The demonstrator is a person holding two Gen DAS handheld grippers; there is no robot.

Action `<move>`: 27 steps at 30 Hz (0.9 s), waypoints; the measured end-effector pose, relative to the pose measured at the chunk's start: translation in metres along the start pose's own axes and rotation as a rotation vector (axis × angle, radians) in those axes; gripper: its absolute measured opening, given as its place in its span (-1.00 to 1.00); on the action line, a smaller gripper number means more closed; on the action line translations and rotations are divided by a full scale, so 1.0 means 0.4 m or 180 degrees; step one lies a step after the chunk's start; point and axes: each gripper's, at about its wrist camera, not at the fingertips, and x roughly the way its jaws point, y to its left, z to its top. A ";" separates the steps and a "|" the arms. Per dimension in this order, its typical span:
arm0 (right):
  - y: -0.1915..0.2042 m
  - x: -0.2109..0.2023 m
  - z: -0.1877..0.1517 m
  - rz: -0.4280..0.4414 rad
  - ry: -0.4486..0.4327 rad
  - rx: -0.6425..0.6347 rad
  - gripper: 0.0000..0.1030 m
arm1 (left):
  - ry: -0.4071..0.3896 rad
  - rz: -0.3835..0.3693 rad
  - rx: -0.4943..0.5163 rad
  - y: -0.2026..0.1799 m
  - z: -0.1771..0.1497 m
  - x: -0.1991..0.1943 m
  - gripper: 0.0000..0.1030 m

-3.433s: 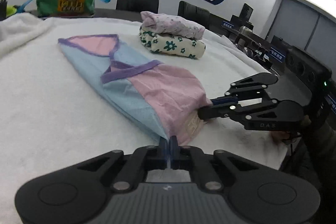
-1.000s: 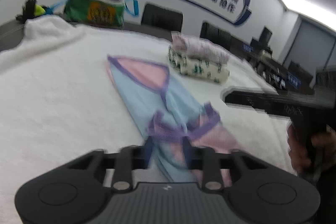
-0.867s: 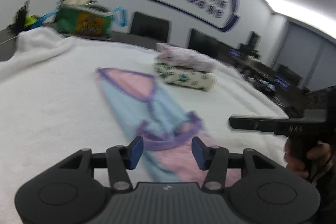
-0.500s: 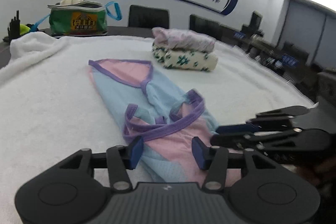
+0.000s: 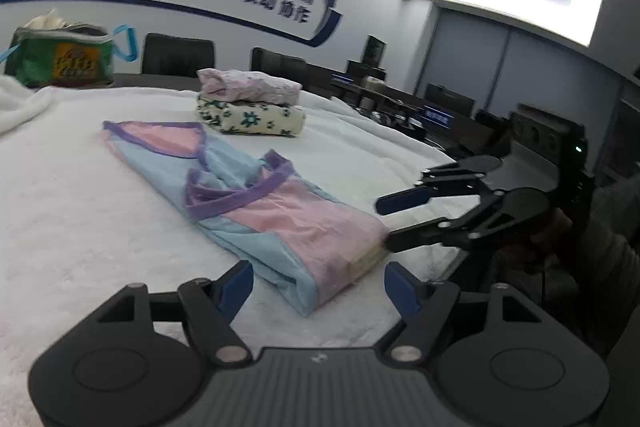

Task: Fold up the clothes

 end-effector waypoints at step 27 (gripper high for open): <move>-0.021 0.012 -0.039 0.0353 -0.0077 -0.0037 -0.65 | 0.0210 0.0299 0.0233 -0.023 0.001 0.057 -0.57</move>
